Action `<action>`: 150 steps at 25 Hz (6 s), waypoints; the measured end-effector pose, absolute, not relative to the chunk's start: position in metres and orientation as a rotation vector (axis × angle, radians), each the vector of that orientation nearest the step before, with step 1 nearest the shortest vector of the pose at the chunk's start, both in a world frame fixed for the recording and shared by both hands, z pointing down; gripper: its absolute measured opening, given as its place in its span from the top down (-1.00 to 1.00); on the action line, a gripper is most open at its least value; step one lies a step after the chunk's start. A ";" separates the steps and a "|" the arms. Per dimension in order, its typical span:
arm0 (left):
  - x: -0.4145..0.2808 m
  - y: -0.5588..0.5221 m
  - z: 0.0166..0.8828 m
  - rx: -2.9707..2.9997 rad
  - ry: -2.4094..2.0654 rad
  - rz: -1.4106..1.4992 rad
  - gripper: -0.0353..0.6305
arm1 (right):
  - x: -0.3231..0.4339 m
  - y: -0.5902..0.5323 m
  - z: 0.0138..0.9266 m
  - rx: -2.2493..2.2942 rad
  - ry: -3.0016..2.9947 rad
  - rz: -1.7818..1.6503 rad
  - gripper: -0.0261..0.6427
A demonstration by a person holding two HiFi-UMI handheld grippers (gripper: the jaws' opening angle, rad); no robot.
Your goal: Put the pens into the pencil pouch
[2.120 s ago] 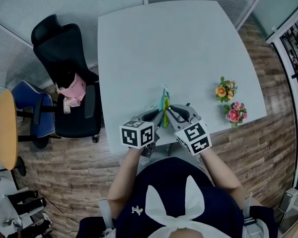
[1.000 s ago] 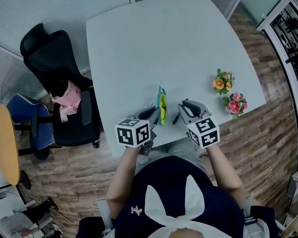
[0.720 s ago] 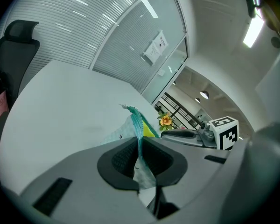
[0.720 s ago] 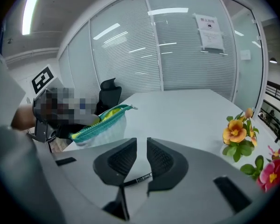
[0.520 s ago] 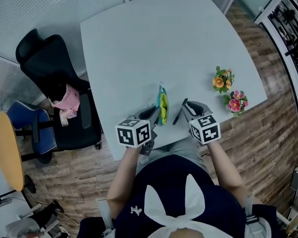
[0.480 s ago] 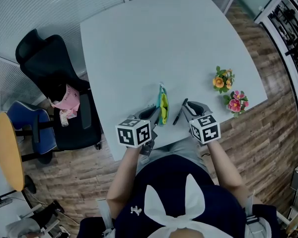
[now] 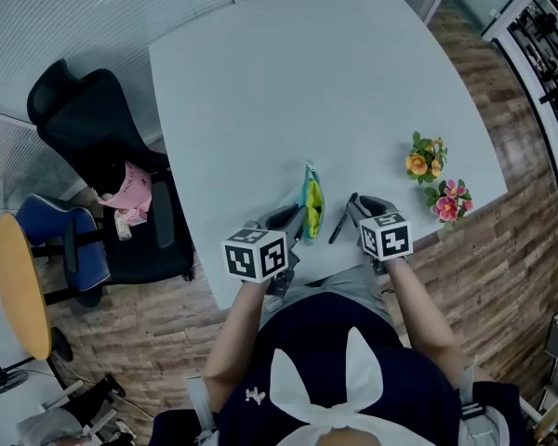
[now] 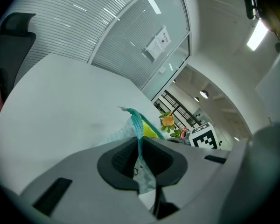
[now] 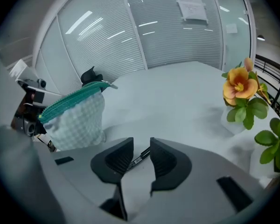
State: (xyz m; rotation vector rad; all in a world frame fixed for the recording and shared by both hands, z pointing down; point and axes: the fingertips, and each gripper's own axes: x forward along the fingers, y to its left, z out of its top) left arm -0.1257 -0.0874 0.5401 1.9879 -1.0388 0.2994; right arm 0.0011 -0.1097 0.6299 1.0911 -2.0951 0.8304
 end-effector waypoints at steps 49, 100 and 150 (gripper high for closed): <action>-0.117 -0.081 0.535 1.998 -1.022 0.273 0.76 | 0.019 -0.130 0.614 1.285 -2.048 0.960 0.78; -0.100 -0.052 0.508 1.850 -1.257 0.187 0.76 | 0.011 -0.117 0.416 1.043 -2.614 0.840 0.78; -0.074 -0.049 0.508 1.847 -1.226 0.181 0.76 | -0.046 -0.119 0.368 0.874 -2.846 0.646 0.78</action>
